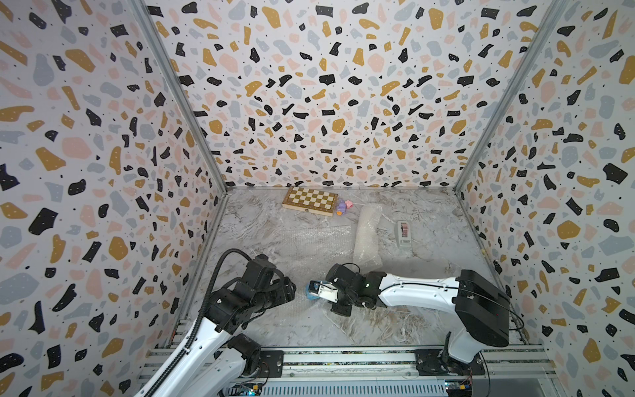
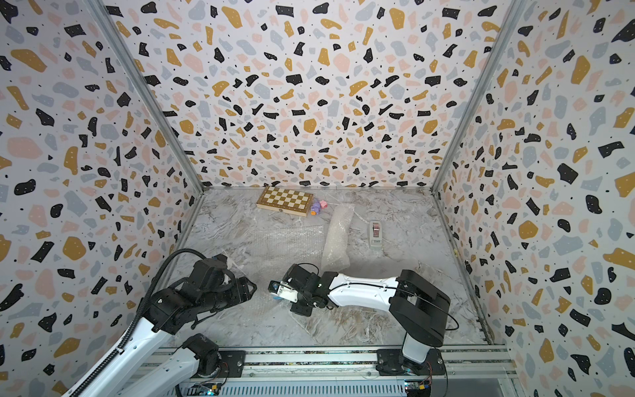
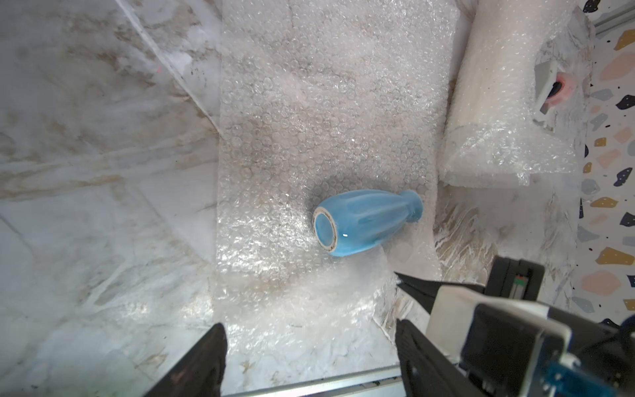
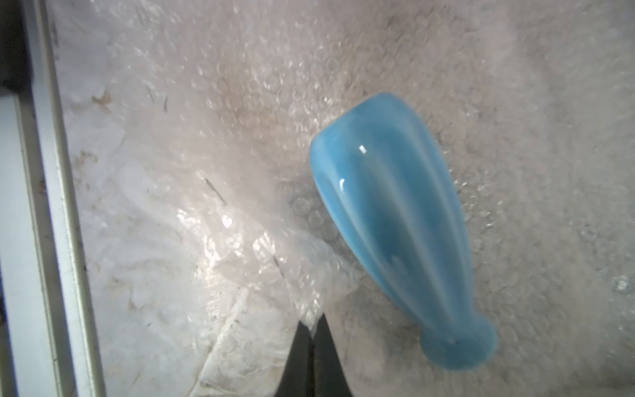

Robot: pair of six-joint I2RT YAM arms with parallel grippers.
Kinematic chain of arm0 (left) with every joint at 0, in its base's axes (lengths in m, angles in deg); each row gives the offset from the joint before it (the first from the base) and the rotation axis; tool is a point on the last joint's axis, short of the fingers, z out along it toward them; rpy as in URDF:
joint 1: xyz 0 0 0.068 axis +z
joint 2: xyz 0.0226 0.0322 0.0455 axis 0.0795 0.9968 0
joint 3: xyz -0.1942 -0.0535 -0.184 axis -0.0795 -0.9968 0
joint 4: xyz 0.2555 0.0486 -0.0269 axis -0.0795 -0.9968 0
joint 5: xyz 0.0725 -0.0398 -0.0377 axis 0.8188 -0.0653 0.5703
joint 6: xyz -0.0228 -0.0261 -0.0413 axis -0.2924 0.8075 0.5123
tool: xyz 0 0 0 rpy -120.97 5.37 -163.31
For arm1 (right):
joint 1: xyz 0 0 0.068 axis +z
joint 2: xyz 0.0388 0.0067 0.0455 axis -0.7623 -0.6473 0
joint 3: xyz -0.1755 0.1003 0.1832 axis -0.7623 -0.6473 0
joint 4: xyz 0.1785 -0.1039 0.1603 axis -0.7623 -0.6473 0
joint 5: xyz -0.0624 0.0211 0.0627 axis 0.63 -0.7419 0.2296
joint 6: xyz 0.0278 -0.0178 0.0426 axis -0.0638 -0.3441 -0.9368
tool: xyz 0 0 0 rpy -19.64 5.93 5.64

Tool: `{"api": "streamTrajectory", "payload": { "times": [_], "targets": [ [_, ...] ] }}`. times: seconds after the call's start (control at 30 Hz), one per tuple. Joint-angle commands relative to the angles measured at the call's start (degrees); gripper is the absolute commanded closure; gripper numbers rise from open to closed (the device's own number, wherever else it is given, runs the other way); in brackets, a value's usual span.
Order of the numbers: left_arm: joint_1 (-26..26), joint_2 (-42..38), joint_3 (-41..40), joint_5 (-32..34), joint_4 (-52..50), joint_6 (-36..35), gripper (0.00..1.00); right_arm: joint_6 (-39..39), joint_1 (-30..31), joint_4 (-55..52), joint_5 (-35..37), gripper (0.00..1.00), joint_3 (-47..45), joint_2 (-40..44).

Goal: Wrap vases in bubble wrap
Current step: Wrap the vase in bubble wrap.

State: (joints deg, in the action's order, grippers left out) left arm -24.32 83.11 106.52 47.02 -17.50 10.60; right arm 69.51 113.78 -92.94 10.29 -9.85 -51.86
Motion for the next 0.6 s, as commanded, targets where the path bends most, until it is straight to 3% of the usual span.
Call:
{"api": "streamTrajectory", "payload": {
  "times": [0.0,0.23,0.4,0.5,0.57],
  "targets": [
    [0.31,-1.30,1.75,-3.26,-4.69,0.76,0.26,-1.63,-2.05,-3.39,-3.34,1.00,3.86,2.03],
    [-2.69,-0.71,-0.94,-9.52,0.15,2.17,0.34,-2.19,-6.35,-6.10,-8.56,1.00,10.18,-2.14],
    [-8.91,5.78,-2.24,-7.28,8.48,3.79,0.34,-2.88,-7.86,-7.41,-9.72,1.00,13.57,-6.13],
    [-9.00,9.94,-3.06,-1.72,12.78,3.22,0.34,-3.84,-9.54,-6.13,-11.53,1.00,14.16,-7.41],
    [-8.91,12.44,-2.77,-1.76,15.09,2.70,0.35,-4.45,-11.09,-6.54,-13.77,1.00,15.55,-8.47]
  ]
}}
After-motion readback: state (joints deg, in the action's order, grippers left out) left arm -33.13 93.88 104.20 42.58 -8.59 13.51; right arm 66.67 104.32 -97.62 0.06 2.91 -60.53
